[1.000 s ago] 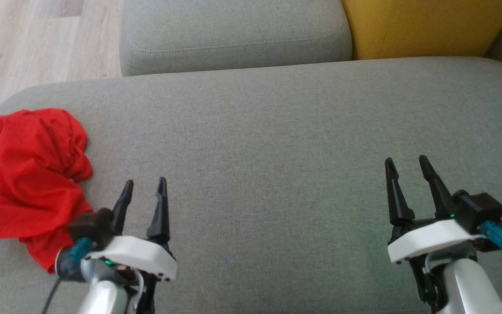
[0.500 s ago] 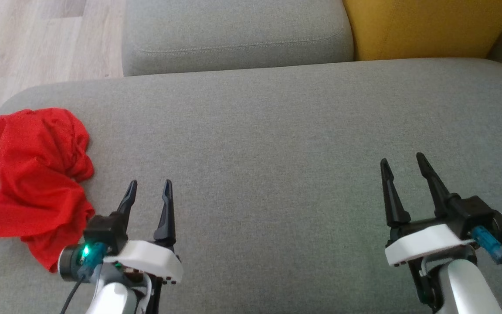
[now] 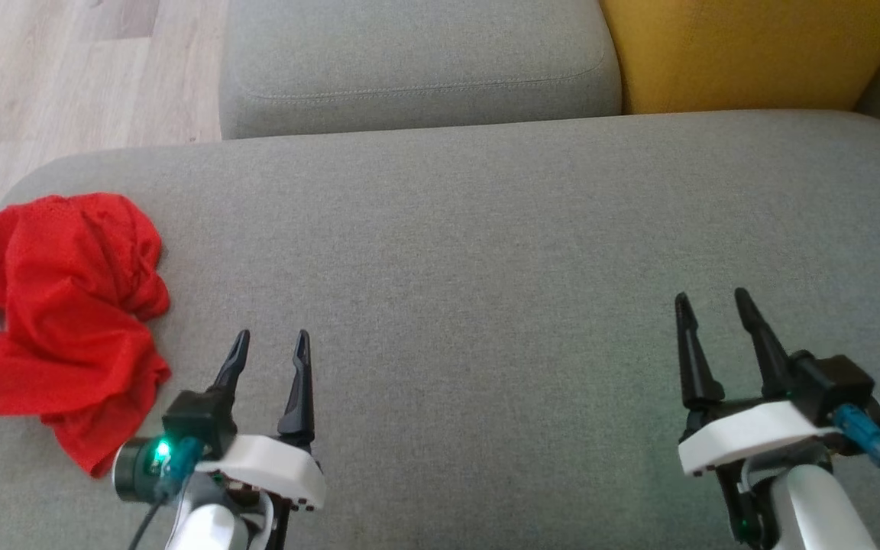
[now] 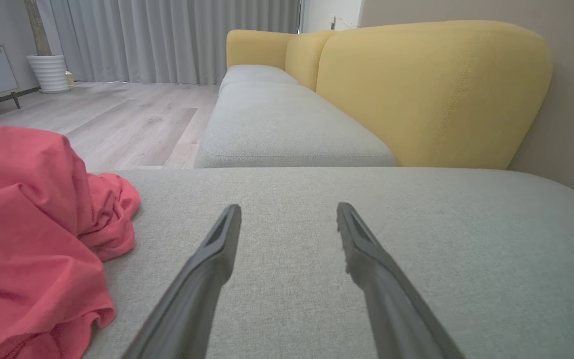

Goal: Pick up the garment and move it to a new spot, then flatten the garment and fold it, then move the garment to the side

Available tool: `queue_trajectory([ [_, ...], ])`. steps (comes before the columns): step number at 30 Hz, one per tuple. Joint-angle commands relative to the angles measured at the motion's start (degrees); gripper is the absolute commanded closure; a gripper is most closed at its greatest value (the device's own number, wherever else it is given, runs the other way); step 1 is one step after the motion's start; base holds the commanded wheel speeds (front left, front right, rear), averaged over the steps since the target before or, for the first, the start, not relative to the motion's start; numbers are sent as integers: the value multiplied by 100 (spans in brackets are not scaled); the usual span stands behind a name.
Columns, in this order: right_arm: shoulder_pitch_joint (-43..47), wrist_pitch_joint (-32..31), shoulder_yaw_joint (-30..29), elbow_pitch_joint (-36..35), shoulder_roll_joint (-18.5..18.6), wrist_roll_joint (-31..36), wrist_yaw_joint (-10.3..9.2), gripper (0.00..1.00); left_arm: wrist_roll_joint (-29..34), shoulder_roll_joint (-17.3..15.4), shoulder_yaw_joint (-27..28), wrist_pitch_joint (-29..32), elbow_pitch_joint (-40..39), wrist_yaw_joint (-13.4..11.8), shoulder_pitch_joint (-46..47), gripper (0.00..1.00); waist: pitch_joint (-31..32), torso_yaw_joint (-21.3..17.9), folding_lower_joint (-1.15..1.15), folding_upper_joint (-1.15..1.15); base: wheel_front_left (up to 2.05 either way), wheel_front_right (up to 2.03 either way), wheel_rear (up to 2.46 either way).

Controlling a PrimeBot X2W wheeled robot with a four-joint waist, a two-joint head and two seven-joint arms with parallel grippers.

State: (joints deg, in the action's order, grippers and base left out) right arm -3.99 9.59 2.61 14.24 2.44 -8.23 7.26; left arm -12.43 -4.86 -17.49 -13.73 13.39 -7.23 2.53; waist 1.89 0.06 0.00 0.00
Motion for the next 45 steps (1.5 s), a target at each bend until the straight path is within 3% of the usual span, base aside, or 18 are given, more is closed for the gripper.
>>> queue_trajectory([
  [1, -201, 93, 175, -136, 43, 161, 23, 0, 210, 17, 205, -105, -141, -4, 240, 0, 3, -6, 0, 0, 0, 0, 0],
  [28, -265, 242, 474, 149, 43, -239, 23, 0, 439, 181, 517, -127, -1, 178, 242, 0, 41, 144, 0, 0, 0, 0, 0],
  [34, -214, 268, 622, 144, 43, -299, 23, 0, 487, 187, 598, -127, 17, 146, 232, 0, 75, 533, 0, 0, 0, 0, 0],
  [45, -133, 351, 889, 165, 43, -430, 23, 0, 605, 147, 796, -127, -37, 147, 145, 0, 165, 1657, 0, 0, 0, 0, 0],
])
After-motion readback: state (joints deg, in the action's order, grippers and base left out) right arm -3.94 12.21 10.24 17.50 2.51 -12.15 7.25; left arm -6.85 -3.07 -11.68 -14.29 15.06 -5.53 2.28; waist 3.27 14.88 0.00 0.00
